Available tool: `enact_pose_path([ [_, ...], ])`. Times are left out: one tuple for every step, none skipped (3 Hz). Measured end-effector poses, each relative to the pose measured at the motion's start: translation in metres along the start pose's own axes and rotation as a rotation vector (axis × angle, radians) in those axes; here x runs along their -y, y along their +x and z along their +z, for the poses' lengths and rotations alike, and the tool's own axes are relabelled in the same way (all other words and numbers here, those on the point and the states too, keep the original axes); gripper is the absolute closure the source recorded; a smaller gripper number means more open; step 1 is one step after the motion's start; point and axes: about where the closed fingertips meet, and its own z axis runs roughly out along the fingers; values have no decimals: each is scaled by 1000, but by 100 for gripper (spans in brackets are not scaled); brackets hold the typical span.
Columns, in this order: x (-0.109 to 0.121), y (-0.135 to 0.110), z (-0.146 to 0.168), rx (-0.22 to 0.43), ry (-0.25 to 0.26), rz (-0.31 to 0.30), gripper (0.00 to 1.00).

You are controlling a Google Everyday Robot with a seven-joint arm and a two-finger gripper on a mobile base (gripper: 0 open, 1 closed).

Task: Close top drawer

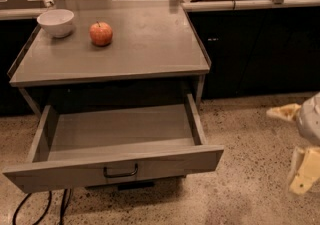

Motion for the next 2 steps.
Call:
enact_pose_path([
  [-31,30,59,94,-121,-3,0],
  [-75,29,134,257,-302,-50,0],
])
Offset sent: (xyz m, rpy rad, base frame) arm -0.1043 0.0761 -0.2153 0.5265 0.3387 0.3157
